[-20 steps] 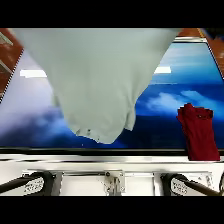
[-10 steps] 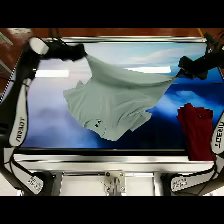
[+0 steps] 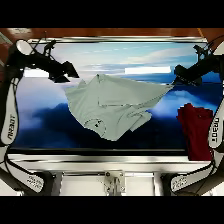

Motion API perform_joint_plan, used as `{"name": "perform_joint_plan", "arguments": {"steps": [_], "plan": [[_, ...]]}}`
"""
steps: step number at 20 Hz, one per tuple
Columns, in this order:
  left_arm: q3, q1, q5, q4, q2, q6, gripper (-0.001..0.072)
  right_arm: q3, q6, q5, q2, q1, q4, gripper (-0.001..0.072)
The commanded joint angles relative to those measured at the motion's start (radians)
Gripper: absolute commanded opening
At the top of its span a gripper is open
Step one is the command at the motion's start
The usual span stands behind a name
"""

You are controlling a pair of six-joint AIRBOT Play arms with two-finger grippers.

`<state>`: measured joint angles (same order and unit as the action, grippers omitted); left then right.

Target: Fold the shirts.

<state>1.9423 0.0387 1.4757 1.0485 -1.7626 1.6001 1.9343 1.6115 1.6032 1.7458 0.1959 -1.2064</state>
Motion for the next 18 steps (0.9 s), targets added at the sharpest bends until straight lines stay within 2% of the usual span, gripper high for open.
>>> {"name": "perform_joint_plan", "arguments": {"steps": [1, 4, 6, 8, 10, 13, 16, 17, 18], "plan": [[-0.275, -0.013, 0.048, -0.003, 0.218, -0.019, 0.0704, 0.001, -0.009, 0.001, 0.002, 0.0, 0.025, 0.0061], [-0.786, 0.097, -0.203, -0.116, 0.456, 0.027, 0.0704, 0.001, -0.022, -0.014, 0.002, 0.0, 0.032, 0.0061], [-1.128, 0.19, -0.394, -0.31, 0.569, 0.028, 0.0705, 0.001, -0.035, -0.026, 0.002, 0.0, 0.032, 0.0061], [-1.339, 0.272, -0.533, -0.505, 0.608, -0.02, 0.0705, 0.001, -0.046, -0.032, 0.002, 0.0, 0.031, 0.0061], [-1.426, 0.347, -0.641, -0.623, 0.598, -0.061, 0.0705, 0.001, -0.051, -0.04, 0.002, 0.0, 0.031, 0.0061], [-1.433, 0.455, -0.792, -0.697, 0.562, -0.063, 0.0705, 0.001, -0.053, -0.057, 0.002, 0.0, 0.031, 0.0061], [-1.432, 0.556, -0.881, -0.775, 0.5, -0.063, 0.0705, 0.001, -0.053, -0.087, 0.002, 0.0, 0.031, 0.0061], [-1.431, 0.587, -0.911, -0.818, 0.474, -0.074, 0.0705, 0.001, -0.053, -0.095, 0.002, 0.0, 0.031, 0.0061], [-1.429, 0.614, -0.942, -0.883, 0.451, -0.122, 0.0705, 0.001, -0.053, -0.098, 0.002, 0.0, 0.031, 0.0061]]}}
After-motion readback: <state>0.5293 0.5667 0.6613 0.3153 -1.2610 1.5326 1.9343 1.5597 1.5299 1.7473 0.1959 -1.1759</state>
